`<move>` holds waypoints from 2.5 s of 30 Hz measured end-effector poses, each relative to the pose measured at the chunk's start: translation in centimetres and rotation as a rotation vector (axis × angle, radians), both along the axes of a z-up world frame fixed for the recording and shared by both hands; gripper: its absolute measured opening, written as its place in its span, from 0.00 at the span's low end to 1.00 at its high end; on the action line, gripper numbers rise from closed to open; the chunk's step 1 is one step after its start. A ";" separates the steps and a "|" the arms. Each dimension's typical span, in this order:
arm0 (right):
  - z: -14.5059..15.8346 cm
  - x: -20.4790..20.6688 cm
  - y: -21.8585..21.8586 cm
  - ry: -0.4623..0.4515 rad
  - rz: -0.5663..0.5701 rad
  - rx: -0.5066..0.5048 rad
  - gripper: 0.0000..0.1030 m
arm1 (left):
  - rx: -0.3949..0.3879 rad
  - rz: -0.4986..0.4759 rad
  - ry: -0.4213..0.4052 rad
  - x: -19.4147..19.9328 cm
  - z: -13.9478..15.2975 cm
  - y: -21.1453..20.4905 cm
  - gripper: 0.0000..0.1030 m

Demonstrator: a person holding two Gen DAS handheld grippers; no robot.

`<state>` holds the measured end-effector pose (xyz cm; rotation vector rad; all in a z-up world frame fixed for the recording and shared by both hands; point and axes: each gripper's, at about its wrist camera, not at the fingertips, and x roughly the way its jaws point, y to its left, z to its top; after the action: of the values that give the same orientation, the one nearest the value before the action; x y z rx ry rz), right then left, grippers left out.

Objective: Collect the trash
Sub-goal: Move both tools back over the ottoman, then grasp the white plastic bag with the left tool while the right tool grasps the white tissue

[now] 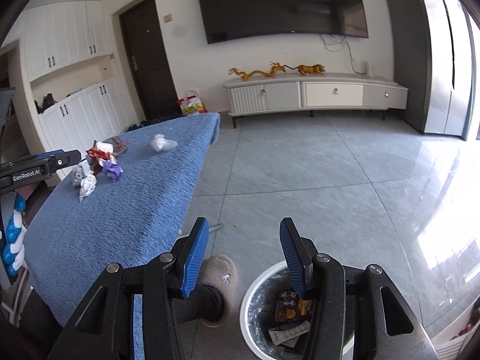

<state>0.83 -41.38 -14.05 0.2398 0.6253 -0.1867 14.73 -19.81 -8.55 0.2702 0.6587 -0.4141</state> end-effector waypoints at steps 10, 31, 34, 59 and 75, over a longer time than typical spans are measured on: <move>2.2 2.7 3.1 -0.055 0.112 -0.025 0.49 | -0.002 0.114 -0.047 1.2 0.6 2.8 0.56; 4.4 6.0 9.1 -0.060 0.238 -0.038 0.55 | -0.106 0.251 0.063 4.9 -1.1 16.8 0.68; 4.3 7.4 10.4 -0.041 0.265 -0.040 0.57 | -0.107 0.270 0.108 6.2 -2.5 19.3 0.68; -2.6 26.3 24.8 0.205 0.579 0.028 0.60 | -0.390 0.091 0.382 25.4 -9.6 24.4 0.67; -5.4 29.5 27.5 0.243 0.664 0.130 0.24 | -0.413 0.047 0.394 23.9 -9.2 23.6 0.09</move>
<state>30.35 -13.89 -19.47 0.1244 0.9268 0.4722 38.66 3.84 -17.79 -0.2258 0.9425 -0.5530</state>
